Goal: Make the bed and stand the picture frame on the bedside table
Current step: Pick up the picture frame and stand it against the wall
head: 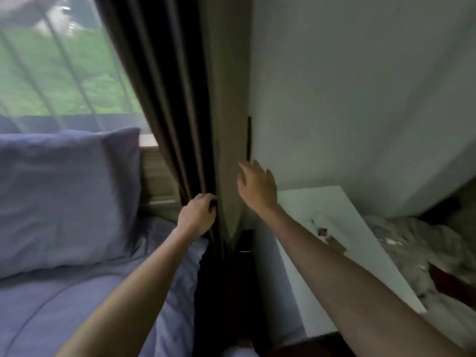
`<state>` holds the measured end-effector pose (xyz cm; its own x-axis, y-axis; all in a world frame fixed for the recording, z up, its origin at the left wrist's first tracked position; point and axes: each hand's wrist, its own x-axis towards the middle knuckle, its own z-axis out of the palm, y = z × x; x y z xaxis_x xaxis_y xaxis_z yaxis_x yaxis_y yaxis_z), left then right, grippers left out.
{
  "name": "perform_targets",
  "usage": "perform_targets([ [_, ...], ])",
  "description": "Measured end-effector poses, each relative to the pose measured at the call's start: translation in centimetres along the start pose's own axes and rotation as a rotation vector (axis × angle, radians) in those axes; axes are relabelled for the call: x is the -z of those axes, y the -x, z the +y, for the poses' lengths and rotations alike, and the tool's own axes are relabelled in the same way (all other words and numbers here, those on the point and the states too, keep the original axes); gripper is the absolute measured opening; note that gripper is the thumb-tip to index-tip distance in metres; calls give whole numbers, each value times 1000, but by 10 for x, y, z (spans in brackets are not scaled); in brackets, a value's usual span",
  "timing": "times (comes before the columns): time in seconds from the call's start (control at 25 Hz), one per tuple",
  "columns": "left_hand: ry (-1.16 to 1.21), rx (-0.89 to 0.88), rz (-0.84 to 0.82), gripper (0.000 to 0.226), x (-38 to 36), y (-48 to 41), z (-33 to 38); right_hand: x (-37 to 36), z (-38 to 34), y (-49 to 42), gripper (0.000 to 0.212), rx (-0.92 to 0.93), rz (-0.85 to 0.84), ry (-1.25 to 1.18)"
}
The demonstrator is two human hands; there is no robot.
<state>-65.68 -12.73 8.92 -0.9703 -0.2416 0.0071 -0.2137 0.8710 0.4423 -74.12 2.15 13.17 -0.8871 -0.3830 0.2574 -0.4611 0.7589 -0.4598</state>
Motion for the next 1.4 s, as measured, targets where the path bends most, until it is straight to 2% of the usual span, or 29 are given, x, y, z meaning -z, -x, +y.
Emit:
perform_targets([
  [0.12,-43,-156,-168,33,-43,0,64,33,75,35,43,-130,60,65],
  [0.24,-34,-233,-293,34,-85,3,113,57,144,67,41,-247,62,108],
  [0.4,-15,-244,-422,41,-137,7,157,71,232,106,40,-433,-63,129],
  [0.52,10,-185,-521,43,-179,0,183,70,291,120,41,-520,-184,127],
  [0.8,173,165,-624,54,-292,-18,233,30,405,96,54,-529,-655,-15],
  [0.92,184,287,-570,61,-336,-19,249,7,434,85,52,-501,-699,-88],
  [1.08,206,401,-468,68,-360,-16,277,-17,448,91,55,-525,-656,-138],
  [1.2,369,594,-335,67,-364,-26,289,-25,453,88,53,-580,-574,-187],
  [1.32,551,778,-228,63,-368,-35,284,-25,459,80,36,-637,-520,-276],
  [1.4,654,863,-193,60,-366,-36,277,-23,462,78,8,-667,-509,-338],
])
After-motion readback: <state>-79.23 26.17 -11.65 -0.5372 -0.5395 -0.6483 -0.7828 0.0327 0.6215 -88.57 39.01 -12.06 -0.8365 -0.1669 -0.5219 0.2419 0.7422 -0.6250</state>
